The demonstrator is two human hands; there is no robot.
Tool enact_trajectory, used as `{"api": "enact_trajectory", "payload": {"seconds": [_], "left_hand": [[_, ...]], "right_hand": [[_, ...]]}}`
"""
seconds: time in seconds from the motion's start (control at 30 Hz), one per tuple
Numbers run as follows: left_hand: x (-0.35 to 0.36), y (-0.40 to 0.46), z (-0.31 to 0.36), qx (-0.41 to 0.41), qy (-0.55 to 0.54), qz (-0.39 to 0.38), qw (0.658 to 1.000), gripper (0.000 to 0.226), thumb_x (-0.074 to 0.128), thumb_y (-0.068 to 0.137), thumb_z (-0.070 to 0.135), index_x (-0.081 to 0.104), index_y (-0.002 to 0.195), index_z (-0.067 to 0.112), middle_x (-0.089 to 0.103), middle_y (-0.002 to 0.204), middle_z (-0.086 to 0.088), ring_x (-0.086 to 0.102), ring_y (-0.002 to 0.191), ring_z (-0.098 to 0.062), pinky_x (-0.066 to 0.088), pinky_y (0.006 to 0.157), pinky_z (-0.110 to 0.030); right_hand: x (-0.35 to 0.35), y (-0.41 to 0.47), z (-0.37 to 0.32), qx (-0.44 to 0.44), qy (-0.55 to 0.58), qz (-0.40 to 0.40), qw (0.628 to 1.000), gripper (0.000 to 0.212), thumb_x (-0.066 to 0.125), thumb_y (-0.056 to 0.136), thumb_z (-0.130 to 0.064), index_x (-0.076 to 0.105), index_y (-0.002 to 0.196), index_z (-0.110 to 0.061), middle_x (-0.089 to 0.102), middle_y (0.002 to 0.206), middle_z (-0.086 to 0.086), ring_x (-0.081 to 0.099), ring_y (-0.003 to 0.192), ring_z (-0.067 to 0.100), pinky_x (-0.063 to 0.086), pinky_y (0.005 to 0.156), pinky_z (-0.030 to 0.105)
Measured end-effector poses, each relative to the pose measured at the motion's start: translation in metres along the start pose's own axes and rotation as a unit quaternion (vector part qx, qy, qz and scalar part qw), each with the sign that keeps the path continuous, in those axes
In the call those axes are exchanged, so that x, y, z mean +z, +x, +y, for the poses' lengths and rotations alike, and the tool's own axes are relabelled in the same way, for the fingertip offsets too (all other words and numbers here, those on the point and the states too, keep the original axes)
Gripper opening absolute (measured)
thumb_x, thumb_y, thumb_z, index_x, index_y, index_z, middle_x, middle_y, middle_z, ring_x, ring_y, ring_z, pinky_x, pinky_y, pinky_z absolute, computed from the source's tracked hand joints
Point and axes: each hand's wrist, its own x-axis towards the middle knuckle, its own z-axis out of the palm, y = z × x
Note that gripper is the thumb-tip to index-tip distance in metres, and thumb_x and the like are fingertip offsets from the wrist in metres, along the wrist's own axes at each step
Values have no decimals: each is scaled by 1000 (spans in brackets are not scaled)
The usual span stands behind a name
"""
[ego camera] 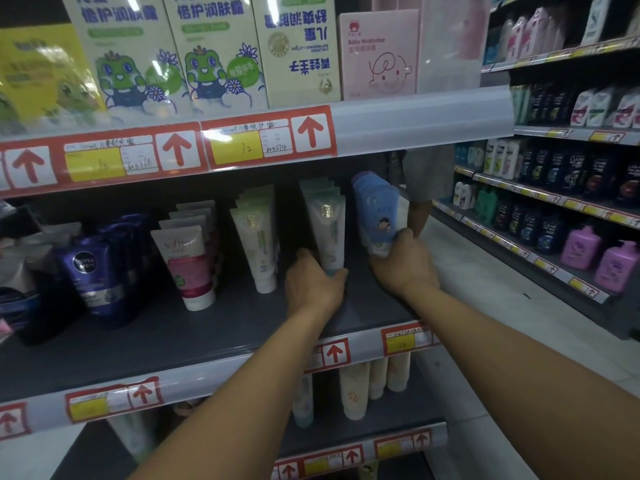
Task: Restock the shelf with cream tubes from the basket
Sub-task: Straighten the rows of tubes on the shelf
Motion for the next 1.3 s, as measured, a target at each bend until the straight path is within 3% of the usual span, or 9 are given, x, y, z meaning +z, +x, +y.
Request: {"api": "enact_trajectory", "payload": {"seconds": [0.1, 0.47, 0.83, 1.07, 1.2, 1.3], "left_hand": [[0, 0, 1, -8, 0, 1, 1000, 57, 84, 85, 37, 56, 130, 16, 66, 137, -7, 64, 127, -30, 53, 96, -37], [1, 1, 1, -3, 9, -1, 1000, 57, 85, 86, 39, 56, 130, 17, 65, 141, -7, 63, 130, -29, 55, 99, -39], [4, 5, -3, -9, 17, 2, 1000, 60, 86, 84, 42, 56, 130, 18, 64, 140, -6, 63, 130, -29, 55, 98, -40], [1, 7, -6, -23, 26, -15, 999, 69, 93, 74, 34, 54, 130, 18, 62, 135, -7, 62, 126, -28, 55, 101, -40], [-5, 5, -3, -27, 32, -60, 997, 77, 93, 74, 31, 50, 137, 15, 57, 140, -9, 59, 130, -31, 53, 107, -43], [-9, -1, -7, -9, 17, -71, 997, 69, 89, 80, 24, 52, 138, 16, 54, 143, -9, 57, 132, -30, 52, 109, -43]], "right_hand": [[-1, -3, -1, 6, 7, 4, 1000, 60, 80, 85, -36, 49, 127, -7, 59, 129, 19, 62, 116, 40, 54, 83, 44], [-1, -4, -2, 2, -21, -6, 1000, 52, 75, 92, -31, 50, 132, -9, 57, 130, 16, 61, 116, 36, 50, 81, 40], [1, -2, 0, 12, -11, -1, 1000, 54, 77, 90, -27, 50, 133, -8, 58, 132, 16, 62, 118, 36, 57, 88, 45], [-2, 2, 0, 32, -14, -26, 999, 84, 85, 81, -26, 32, 143, -4, 36, 144, 20, 50, 129, 41, 51, 99, 48], [-11, 4, -4, 26, -30, -47, 998, 85, 81, 85, -29, 25, 143, -3, 33, 145, 21, 46, 131, 40, 46, 100, 42], [-15, -2, -7, 12, -48, -69, 996, 79, 76, 88, -29, 26, 144, -5, 33, 145, 21, 48, 130, 40, 46, 101, 43]]}}
